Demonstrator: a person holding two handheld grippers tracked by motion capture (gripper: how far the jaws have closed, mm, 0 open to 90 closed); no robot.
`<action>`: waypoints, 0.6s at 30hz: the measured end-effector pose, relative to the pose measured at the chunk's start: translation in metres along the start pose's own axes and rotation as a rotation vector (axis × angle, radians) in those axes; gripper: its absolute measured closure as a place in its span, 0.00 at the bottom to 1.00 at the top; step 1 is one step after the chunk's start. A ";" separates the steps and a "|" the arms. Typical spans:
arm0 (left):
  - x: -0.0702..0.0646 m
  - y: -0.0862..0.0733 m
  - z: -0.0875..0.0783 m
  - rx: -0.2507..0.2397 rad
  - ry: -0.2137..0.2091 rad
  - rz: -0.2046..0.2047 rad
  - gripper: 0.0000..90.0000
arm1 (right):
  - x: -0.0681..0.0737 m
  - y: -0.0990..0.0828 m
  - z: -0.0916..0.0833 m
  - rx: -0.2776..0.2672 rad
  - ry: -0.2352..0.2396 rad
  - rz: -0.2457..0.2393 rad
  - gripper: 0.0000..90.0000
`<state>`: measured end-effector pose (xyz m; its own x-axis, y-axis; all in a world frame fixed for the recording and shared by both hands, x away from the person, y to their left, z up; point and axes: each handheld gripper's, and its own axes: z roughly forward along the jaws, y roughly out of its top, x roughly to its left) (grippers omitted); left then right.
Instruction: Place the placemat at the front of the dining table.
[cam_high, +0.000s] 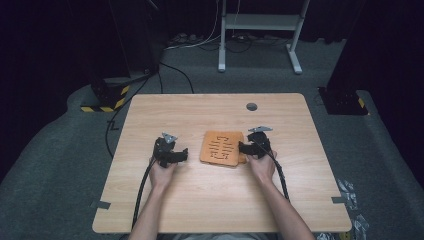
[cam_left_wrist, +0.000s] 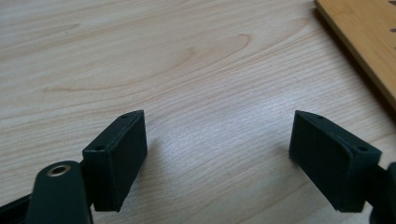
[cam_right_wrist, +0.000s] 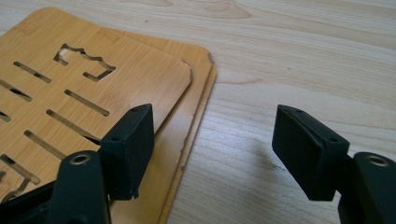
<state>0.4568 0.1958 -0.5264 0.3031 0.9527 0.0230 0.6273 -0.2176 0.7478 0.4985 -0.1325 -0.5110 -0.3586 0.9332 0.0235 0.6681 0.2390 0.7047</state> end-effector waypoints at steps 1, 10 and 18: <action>-0.001 0.000 -0.001 -0.007 -0.003 0.000 0.22 | 0.001 0.000 0.000 -0.003 0.000 -0.003 0.33; -0.008 0.000 -0.014 -0.084 -0.154 -0.063 0.23 | 0.004 0.000 -0.003 -0.012 0.016 -0.004 0.32; -0.026 0.000 -0.015 -0.066 -0.202 -0.020 0.24 | -0.010 -0.009 -0.010 -0.035 0.030 0.017 0.33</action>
<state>0.4381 0.1743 -0.5176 0.4329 0.8933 -0.1208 0.5883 -0.1784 0.7887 0.4897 -0.1465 -0.5109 -0.3674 0.9283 0.0566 0.6510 0.2132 0.7285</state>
